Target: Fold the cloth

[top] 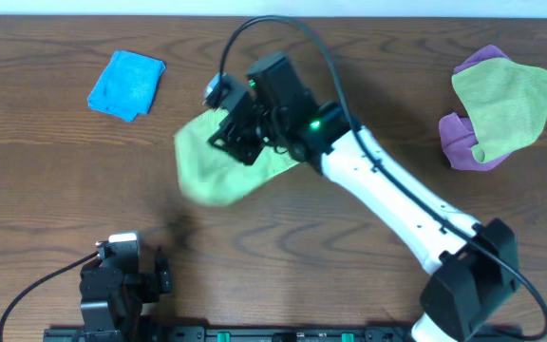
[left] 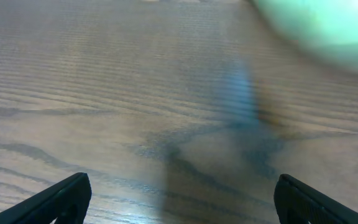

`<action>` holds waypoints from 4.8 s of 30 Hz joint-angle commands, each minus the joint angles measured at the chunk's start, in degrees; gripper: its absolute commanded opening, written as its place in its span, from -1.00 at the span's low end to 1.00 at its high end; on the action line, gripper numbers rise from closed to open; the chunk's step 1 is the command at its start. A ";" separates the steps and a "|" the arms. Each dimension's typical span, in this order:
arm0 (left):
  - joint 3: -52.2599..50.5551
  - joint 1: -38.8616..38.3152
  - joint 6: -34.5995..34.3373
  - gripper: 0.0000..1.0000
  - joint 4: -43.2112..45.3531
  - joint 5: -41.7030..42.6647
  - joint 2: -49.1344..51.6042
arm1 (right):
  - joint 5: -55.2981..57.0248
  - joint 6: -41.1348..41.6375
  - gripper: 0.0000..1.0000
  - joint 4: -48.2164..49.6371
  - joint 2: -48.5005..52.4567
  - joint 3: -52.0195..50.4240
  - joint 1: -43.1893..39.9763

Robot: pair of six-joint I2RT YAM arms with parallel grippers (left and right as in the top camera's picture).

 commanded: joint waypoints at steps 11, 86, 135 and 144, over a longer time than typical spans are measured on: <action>-0.35 -0.31 0.59 0.90 -1.44 0.00 -0.37 | 5.31 9.97 0.36 -5.77 -0.37 0.13 -6.19; -0.35 -0.31 -5.03 0.90 1.18 3.08 -0.37 | -10.16 24.65 -0.94 20.48 8.74 -29.77 -23.08; 16.76 -0.50 -51.41 0.90 25.38 36.94 73.46 | -13.79 21.14 -0.97 4.96 -2.73 -29.29 -23.08; 16.70 -0.50 -51.52 0.91 28.68 32.61 78.53 | -13.77 21.14 -0.97 5.16 -2.73 -29.29 -23.08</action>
